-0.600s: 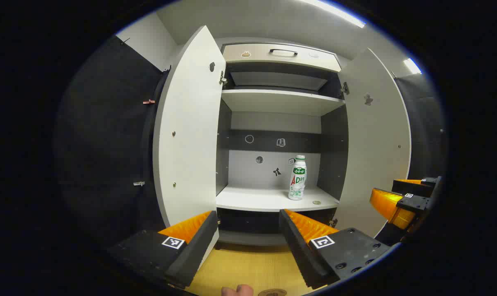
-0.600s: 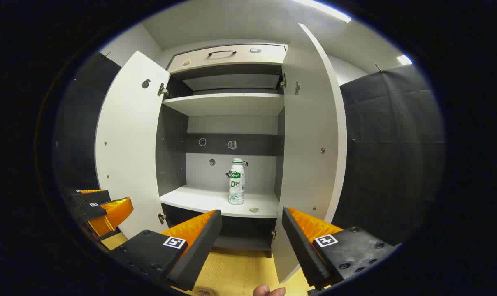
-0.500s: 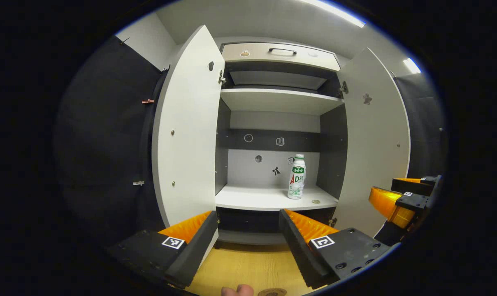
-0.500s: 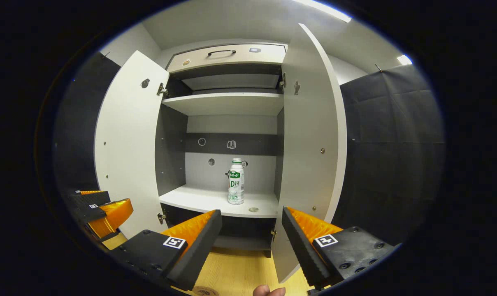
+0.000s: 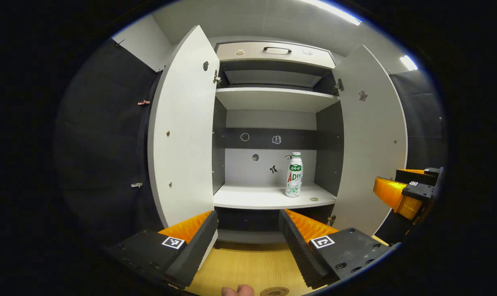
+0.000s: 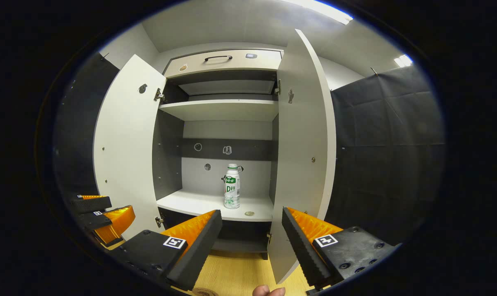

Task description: Grasp the bottle in the cabinet with the left hand and place it on the coaster, then close the right door with the right hand and the left door with the left hand.

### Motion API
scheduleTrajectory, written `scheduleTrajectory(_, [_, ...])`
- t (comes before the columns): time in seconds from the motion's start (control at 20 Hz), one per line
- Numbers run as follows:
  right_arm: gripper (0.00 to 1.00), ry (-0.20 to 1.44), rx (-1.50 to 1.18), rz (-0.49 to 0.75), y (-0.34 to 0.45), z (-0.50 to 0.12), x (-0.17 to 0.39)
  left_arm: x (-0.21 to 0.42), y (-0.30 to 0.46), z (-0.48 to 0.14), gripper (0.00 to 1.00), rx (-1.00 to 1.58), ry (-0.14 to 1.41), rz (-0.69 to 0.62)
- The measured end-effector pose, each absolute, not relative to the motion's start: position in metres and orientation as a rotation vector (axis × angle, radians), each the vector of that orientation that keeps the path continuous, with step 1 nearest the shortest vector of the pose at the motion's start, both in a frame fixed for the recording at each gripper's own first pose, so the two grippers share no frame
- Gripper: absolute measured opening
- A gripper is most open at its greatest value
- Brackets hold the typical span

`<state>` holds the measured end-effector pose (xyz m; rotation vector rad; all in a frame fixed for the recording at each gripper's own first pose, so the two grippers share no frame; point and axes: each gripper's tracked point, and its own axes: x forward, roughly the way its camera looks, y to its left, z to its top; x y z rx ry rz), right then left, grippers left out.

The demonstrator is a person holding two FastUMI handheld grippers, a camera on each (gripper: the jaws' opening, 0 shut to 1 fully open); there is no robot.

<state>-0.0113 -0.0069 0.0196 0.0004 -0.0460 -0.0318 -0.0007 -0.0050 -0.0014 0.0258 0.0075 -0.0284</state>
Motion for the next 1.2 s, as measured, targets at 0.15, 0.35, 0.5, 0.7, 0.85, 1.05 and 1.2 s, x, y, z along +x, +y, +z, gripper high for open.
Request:
scheduleTrajectory(0.15, [0.97,-0.061,0.007,-0.062,-0.012,0.024,-0.010,0.003,-0.006,-0.002,0.95,0.034,0.001,-0.044])
scheduleTrajectory(0.35, [0.97,-0.090,0.001,-0.092,-0.021,0.036,-0.005,0.011,-0.010,0.005,0.95,0.074,-0.024,-0.071])
scheduleTrajectory(0.5, [0.97,-0.101,0.013,-0.103,-0.027,0.045,-0.003,0.020,-0.018,0.013,0.95,0.058,-0.027,-0.090])
scheduleTrajectory(0.7, [0.97,-0.101,0.012,-0.099,-0.039,0.047,-0.009,0.045,-0.039,0.018,0.95,0.054,-0.026,-0.126])
scheduleTrajectory(0.85, [0.97,-0.109,0.028,-0.103,-0.053,0.050,-0.022,0.071,-0.059,0.017,0.95,0.039,-0.017,-0.151])
scheduleTrajectory(1.05, [0.97,-0.111,0.015,-0.126,-0.085,0.053,-0.040,0.113,-0.096,0.019,0.95,0.030,-0.015,-0.199])
scheduleTrajectory(1.2, [0.97,-0.105,-0.005,-0.153,-0.106,0.046,-0.052,0.149,-0.126,0.021,0.95,0.045,-0.020,-0.233])
